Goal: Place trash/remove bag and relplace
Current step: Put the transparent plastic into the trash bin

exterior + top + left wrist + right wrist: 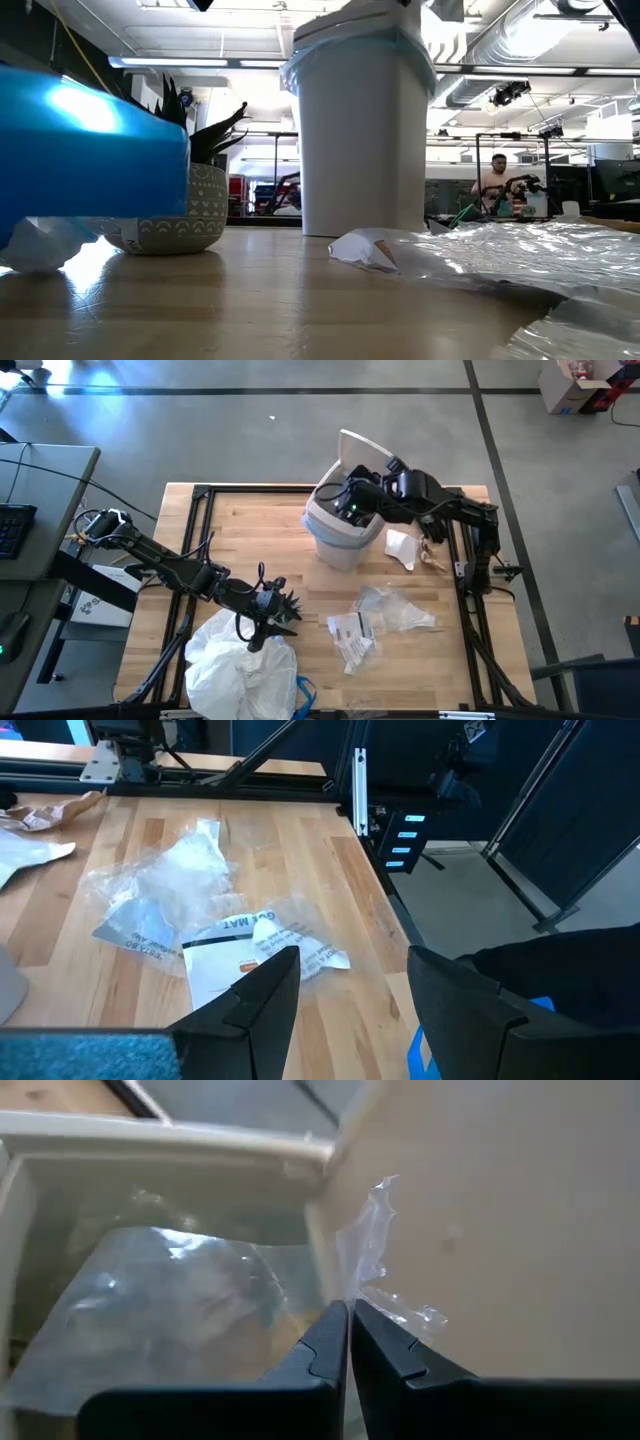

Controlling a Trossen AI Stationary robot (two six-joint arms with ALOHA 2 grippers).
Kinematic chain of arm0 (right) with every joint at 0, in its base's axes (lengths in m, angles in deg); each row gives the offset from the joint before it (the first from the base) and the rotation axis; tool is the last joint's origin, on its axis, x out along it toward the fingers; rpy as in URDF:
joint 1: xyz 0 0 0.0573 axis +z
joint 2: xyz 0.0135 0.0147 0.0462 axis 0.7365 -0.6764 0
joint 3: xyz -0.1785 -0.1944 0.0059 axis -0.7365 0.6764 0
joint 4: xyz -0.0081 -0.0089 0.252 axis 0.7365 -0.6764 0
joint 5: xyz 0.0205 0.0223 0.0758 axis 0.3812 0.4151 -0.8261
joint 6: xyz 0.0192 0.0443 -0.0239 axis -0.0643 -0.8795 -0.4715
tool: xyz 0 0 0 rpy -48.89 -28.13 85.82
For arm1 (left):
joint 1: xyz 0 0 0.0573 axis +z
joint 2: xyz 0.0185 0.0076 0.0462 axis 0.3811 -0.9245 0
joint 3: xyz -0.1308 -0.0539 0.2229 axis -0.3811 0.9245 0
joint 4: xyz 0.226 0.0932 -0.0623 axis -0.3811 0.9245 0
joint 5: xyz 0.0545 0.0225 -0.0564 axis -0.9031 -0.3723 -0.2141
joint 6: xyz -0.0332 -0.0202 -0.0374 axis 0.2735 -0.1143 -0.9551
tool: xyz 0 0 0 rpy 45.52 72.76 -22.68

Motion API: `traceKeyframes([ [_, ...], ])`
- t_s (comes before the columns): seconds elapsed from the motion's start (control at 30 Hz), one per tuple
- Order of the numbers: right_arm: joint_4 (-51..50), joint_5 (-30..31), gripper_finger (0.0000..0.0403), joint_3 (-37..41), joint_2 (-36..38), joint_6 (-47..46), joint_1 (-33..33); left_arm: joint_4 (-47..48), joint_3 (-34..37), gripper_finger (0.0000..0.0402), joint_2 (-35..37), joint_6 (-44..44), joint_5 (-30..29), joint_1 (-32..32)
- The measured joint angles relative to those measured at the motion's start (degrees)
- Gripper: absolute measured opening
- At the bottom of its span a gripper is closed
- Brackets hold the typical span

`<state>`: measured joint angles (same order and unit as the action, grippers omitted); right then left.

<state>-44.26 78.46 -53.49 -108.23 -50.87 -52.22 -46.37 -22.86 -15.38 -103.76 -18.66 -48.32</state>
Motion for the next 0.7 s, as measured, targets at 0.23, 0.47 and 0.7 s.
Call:
traceKeyframes([
  [0.23, -0.95, -6.58, 0.0003, 0.02, -0.07, -3.21, -0.95, 0.0, 0.0, 0.017, 0.0, -0.07, 0.0, 0.0],
  [0.47, -0.89, -8.21, 0.0063, 0.02, -0.07, -4.62, -0.92, -0.02, 0.0, 0.017, 0.0, -0.32, 0.0, 0.0],
  [0.7, -1.0, -8.2, 0.0133, 0.02, -0.07, -5.95, -0.63, -0.02, 0.0, 0.017, 0.0, -0.48, 0.0, 0.0],
])
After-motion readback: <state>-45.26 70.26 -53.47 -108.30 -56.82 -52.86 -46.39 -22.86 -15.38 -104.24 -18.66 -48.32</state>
